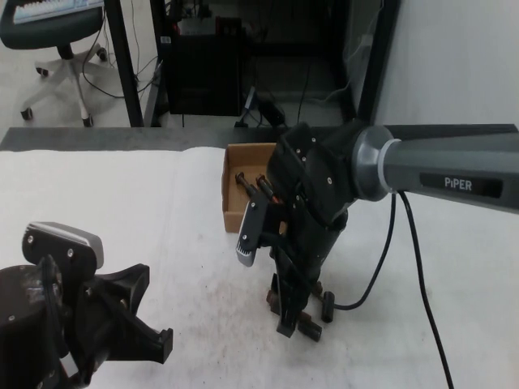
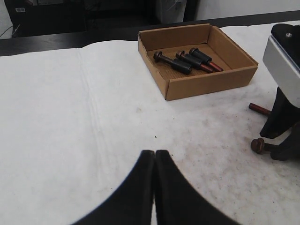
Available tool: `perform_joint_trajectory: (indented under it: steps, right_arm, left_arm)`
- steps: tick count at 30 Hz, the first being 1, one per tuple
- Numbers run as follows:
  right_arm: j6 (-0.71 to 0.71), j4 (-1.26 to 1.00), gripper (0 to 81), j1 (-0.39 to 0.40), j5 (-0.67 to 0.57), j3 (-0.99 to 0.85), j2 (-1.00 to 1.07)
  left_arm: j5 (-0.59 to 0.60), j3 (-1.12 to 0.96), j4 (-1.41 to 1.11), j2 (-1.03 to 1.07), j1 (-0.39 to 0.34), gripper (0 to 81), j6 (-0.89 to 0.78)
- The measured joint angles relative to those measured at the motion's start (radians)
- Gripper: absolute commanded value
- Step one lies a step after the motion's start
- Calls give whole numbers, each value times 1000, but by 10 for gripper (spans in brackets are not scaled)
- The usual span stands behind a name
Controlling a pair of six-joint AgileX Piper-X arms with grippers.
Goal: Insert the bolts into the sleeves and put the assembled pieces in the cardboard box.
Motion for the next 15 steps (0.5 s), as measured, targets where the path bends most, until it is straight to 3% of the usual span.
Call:
perform_joint_trajectory:
  steps: [15]
  right_arm:
    - [0,-8,320,0,0,0,0]
  left_arm:
    - [0,0,0,0,0,1,0]
